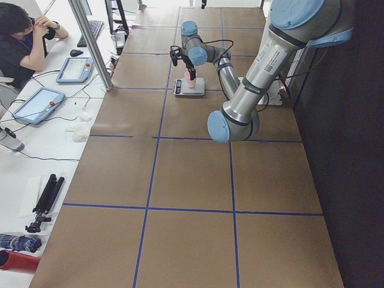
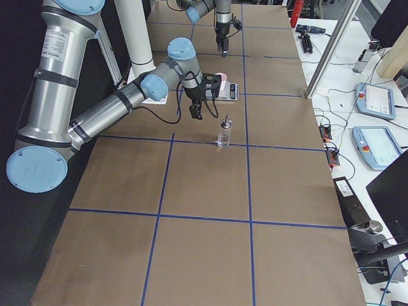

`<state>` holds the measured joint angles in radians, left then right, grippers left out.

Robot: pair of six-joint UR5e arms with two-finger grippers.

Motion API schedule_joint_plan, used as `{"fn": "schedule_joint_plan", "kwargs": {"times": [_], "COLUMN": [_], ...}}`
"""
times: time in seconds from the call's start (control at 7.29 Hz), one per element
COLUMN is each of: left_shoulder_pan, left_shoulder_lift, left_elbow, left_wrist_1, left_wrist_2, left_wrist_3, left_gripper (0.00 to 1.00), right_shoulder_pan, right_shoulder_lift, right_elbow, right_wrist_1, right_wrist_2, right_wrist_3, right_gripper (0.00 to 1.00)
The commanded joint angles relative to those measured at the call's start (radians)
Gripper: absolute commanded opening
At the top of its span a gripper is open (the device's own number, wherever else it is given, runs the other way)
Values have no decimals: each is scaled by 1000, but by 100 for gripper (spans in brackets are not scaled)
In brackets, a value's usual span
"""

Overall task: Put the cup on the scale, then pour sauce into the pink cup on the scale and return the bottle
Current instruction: 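Release the cup and withdraw the left gripper while the right gripper approaches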

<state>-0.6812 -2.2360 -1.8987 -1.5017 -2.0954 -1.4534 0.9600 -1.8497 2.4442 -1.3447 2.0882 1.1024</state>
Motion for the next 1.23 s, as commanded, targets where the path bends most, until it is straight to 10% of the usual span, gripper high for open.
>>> {"fn": "schedule_joint_plan", "kwargs": {"times": [0.0,0.41,0.69,1.1], "left_shoulder_pan": [-59,-130,-176,-257], "left_shoulder_lift": [102,203,292,427], "left_elbow": [-120,-181,-194,-214], "left_wrist_1": [52,54,51,44], "left_wrist_2": [-15,-15,-15,-6], "left_wrist_3": [118,269,443,695], "left_gripper": [100,100,100,100], "right_shoulder_pan": [-285,-727,-846,-849], "right_shoulder_lift": [-126,-132,-132,-97], "right_elbow": [4,-52,-248,-362], "right_wrist_1": [224,242,489,565], "right_wrist_2": [-348,-919,-1197,-1323], "right_wrist_3": [198,405,427,279], "right_gripper": [100,100,100,100]}}
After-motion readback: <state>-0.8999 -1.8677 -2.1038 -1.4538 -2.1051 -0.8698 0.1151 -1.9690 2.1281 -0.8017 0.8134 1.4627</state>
